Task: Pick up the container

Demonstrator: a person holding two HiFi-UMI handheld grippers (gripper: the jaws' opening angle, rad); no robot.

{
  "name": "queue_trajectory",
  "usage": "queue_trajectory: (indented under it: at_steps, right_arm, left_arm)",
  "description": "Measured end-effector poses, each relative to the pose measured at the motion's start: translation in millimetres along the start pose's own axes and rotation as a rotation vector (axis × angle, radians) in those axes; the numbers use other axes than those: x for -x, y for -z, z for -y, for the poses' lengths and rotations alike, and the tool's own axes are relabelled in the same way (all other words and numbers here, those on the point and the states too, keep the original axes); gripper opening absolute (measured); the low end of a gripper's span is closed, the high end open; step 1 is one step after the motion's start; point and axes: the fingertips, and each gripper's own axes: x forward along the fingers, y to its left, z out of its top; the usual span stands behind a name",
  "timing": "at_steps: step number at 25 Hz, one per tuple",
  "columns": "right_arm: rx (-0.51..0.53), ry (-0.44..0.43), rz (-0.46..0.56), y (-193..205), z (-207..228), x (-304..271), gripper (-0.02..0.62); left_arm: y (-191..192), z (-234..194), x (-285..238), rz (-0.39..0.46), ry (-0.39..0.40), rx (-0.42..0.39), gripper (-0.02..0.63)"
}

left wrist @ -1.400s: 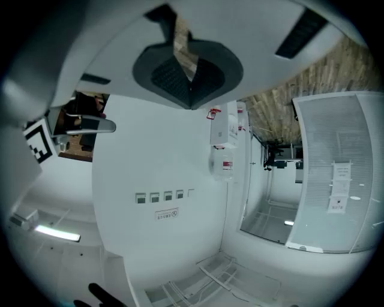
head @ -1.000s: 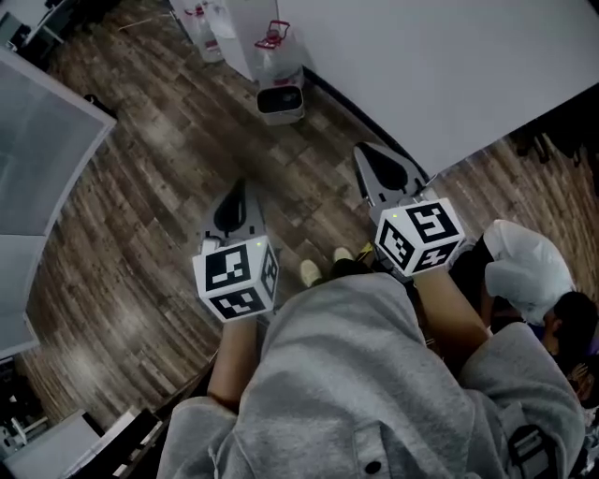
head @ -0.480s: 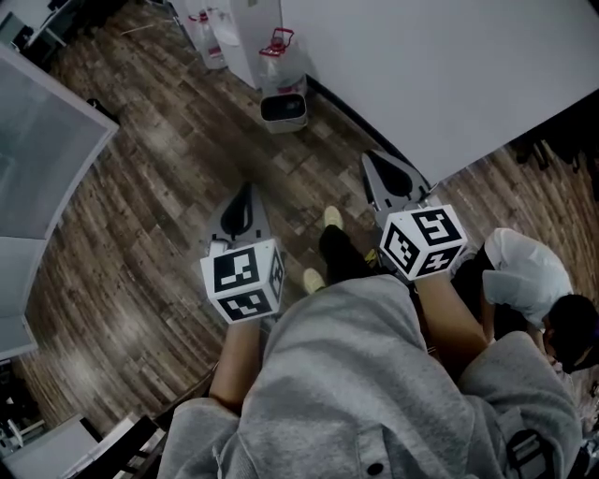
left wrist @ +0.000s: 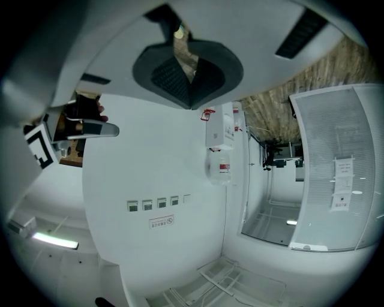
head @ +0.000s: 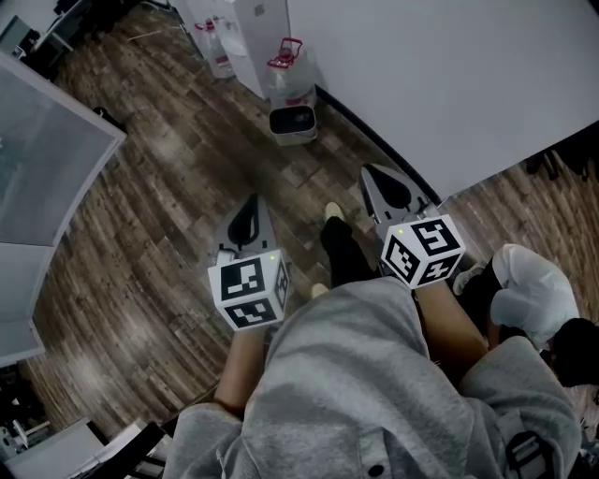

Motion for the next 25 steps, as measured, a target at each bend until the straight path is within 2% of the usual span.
queue_trajectory:
  at_steps: [11,18,25]
  right_arm:
    - [0.018,-0.022,-0.052,-22.0,76.4,-107.1,0.025]
    - [-0.004,-0.026,-0.074,-35.1,125.9,-167.0,0.025]
    - [0.002,-0.058,-0.098,-56.1,159.0,-221.9,0.025]
  left_arm:
    - [-36.8,-17.8,-126.3,-0.060,0.003,-0.008,0.014]
    - [-46.7,-27.6,-202.0,-0.106,-0.009,0.005,0.014]
    - [-73.1,-42.4,-254.8,-0.130,-0.046,0.014,0.014]
